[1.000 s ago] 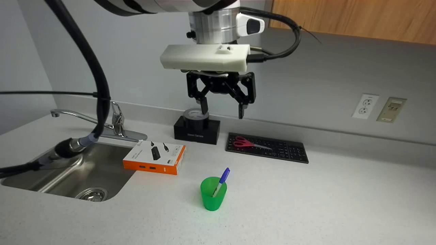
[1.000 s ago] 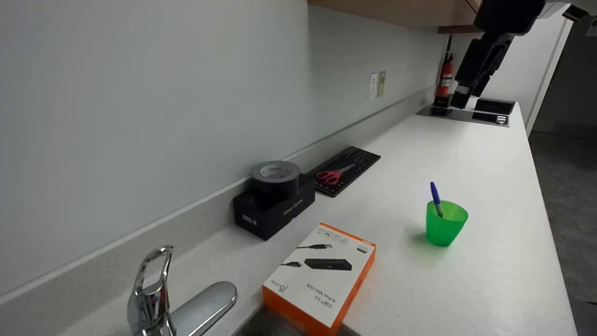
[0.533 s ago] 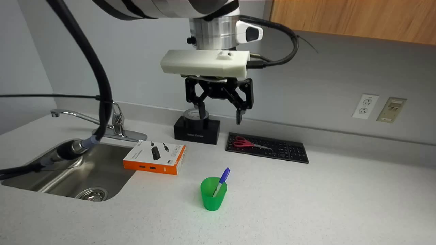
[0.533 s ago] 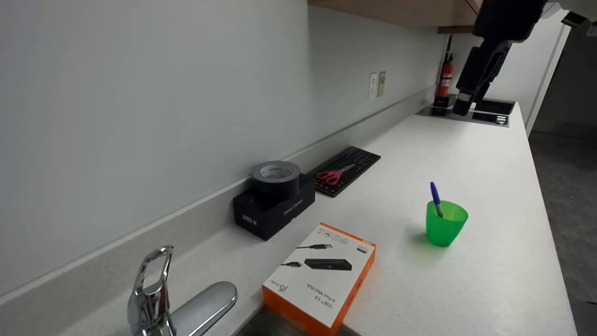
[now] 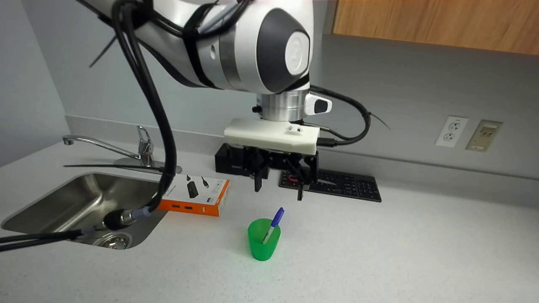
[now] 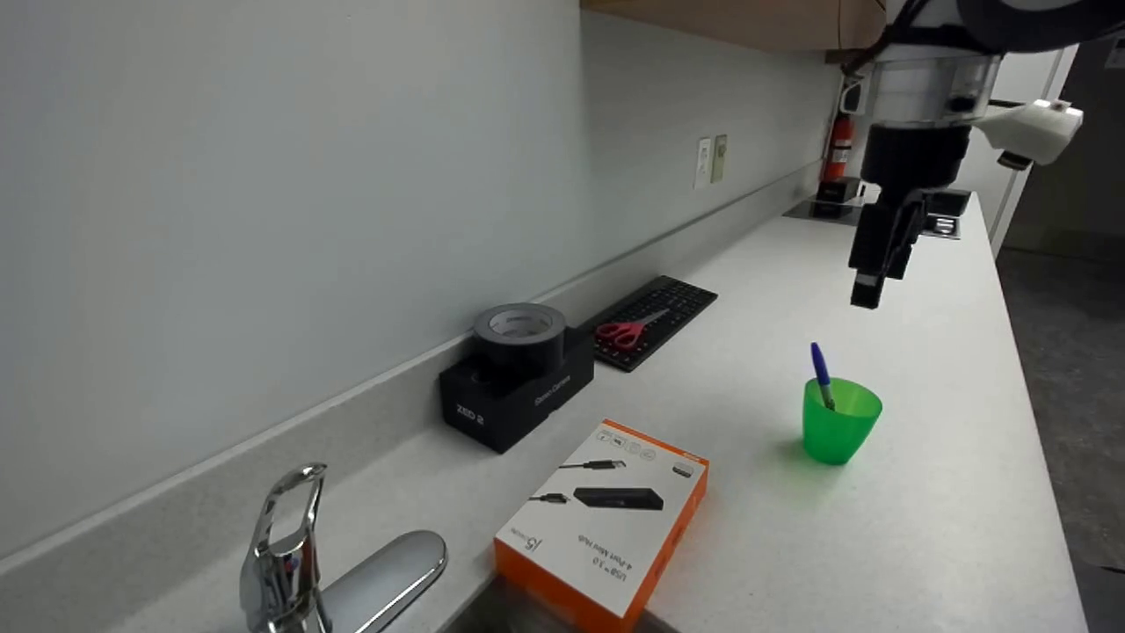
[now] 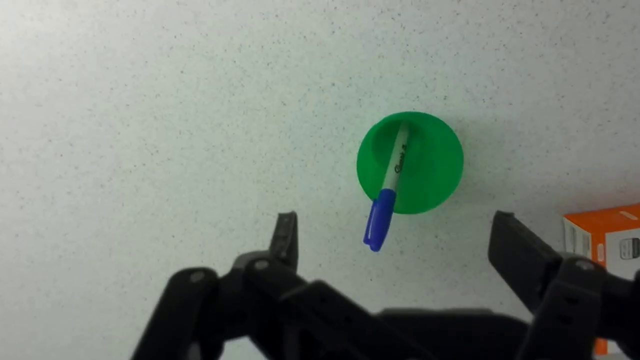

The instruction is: Remove the pen from the cup and put in the counter

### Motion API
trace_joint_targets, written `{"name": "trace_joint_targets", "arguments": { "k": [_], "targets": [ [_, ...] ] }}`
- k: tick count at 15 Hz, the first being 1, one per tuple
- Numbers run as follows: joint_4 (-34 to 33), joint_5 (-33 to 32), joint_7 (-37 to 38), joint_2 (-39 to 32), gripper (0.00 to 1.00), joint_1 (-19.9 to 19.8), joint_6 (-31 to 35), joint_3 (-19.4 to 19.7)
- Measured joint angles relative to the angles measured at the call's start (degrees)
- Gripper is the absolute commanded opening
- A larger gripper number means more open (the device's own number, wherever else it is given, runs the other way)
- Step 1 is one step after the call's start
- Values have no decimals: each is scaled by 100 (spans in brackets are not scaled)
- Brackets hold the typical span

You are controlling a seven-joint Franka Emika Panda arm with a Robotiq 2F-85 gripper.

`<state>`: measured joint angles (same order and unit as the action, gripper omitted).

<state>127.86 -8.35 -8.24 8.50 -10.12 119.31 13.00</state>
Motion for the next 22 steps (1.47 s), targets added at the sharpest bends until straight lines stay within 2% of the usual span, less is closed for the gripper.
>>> {"name": "trace_joint_targets", "arguments": {
  "k": [4,11,17,22],
  "targets": [
    [63,0,8,-278,100,-39,143,31],
    [63,0,29,-347,100,-45,164,23],
    [38,41,280,-1039,100,-45,623,-13],
    [-129,549,335,-1530,100,-45,903,-98]
  ]
}}
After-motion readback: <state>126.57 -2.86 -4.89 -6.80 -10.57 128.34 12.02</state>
